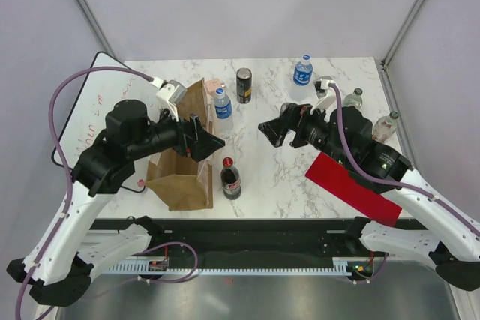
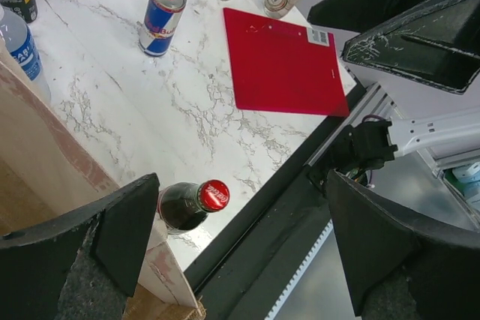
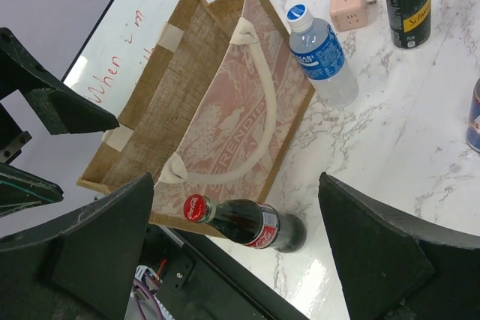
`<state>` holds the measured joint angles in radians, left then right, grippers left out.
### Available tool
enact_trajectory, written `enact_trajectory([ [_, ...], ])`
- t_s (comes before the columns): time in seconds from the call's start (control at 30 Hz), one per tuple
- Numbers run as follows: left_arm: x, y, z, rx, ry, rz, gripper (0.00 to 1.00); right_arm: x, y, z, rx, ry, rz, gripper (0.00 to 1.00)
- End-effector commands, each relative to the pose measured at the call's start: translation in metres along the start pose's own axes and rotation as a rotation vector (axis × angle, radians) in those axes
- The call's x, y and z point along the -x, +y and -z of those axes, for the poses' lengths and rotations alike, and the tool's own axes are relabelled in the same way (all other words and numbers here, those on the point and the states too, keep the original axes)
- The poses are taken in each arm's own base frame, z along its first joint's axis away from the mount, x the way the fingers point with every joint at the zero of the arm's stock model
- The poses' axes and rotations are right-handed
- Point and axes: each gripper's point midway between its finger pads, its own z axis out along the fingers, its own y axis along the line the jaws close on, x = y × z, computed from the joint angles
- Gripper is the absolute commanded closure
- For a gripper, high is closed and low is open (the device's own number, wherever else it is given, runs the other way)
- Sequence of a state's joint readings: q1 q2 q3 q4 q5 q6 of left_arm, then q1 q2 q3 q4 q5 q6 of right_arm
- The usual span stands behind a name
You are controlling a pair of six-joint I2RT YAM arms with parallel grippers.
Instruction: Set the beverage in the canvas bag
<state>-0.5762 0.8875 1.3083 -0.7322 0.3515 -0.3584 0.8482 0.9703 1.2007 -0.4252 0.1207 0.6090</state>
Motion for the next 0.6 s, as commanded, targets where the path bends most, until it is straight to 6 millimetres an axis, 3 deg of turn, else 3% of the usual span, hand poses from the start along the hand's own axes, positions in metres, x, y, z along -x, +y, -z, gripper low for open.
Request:
enact_trajectory([
  [0.0,0.002,-0.001,0.002,-0.016,0.016,-0.089,0.0,0.012,-0.001,0.007,-0.007,-0.062,0.009,0.02],
  [0.13,0.006,0.008,-0.003,0.05,0.046,-0.101,0.02,0.014,-0.008,0.013,-0.038,-0.073,0.016,0.02],
  [0.27,0.003,0.004,-0.014,0.101,0.085,-0.131,0.03,0.013,-0.016,0.019,-0.063,-0.093,0.006,0.02],
  [0.4,-0.013,-0.016,-0.028,0.112,0.178,-0.173,0.09,0.016,-0.026,0.026,-0.102,-0.117,0.013,0.02],
  [0.57,-0.041,-0.012,-0.046,0.177,0.267,-0.186,0.12,0.028,-0.048,0.049,-0.197,-0.202,0.022,0.02],
])
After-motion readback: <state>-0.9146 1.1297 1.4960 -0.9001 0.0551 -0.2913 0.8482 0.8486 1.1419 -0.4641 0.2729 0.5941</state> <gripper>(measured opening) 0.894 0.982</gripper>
